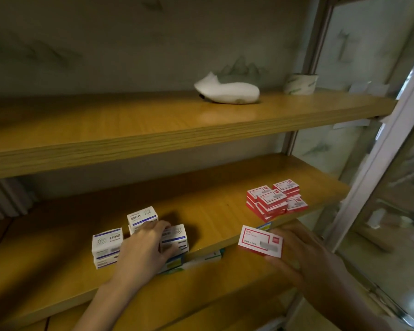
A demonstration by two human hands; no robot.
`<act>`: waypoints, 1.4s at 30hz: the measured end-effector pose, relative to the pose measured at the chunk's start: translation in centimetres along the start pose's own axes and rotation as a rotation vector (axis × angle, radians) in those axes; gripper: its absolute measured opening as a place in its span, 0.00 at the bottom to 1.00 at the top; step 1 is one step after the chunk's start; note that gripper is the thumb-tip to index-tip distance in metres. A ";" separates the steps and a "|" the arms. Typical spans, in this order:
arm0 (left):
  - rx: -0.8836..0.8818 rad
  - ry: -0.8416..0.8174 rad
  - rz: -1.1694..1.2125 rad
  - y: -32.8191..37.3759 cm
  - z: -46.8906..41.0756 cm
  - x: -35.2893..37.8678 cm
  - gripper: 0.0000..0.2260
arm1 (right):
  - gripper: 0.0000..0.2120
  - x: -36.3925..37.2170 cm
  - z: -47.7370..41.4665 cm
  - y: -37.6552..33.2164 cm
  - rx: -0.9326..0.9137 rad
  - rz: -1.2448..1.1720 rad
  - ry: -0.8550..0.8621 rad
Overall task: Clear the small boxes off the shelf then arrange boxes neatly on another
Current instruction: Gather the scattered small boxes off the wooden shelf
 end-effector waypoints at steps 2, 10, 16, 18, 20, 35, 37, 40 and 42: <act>-0.004 0.018 -0.047 0.6 0.1 -0.2 0.24 | 0.25 0.1 -0.3 1.0 0.001 0.004 -0.004; -0.097 0.063 -0.227 3.3 0.0 -3.1 0.24 | 0.26 -0.3 -1.9 6.1 -0.020 -0.062 0.044; -0.114 0.160 -0.399 6.2 -1.2 -4.7 0.20 | 0.27 -0.3 -5.1 11.5 -0.057 -0.124 0.014; -0.127 0.191 -0.410 7.7 -1.8 -4.3 0.18 | 0.27 -0.2 -6.5 13.9 -0.072 -0.135 -0.007; -0.186 0.195 -0.389 9.1 -2.3 -3.6 0.15 | 0.27 -0.3 -7.8 16.4 -0.092 -0.101 -0.028; -0.437 0.167 -0.460 18.4 -2.6 0.2 0.19 | 0.26 3.7 -14.7 23.4 -0.283 -0.126 -0.217; -0.468 0.158 -0.478 18.3 -2.1 0.5 0.19 | 0.26 4.2 -14.8 23.4 -0.292 -0.123 -0.222; -0.517 0.146 -0.486 18.0 -1.2 0.7 0.18 | 0.29 3.9 -14.8 23.1 -0.319 -0.081 -0.186; -0.545 0.160 -0.493 17.8 -0.5 0.4 0.18 | 0.31 2.8 -14.8 22.2 -0.365 -0.059 -0.138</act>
Point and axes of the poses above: each hand's wrist, its own z-axis away from the middle knuckle, its own x-axis out of the palm, y = z × x, the point moved 9 cm from there along -z, towards the middle knuckle
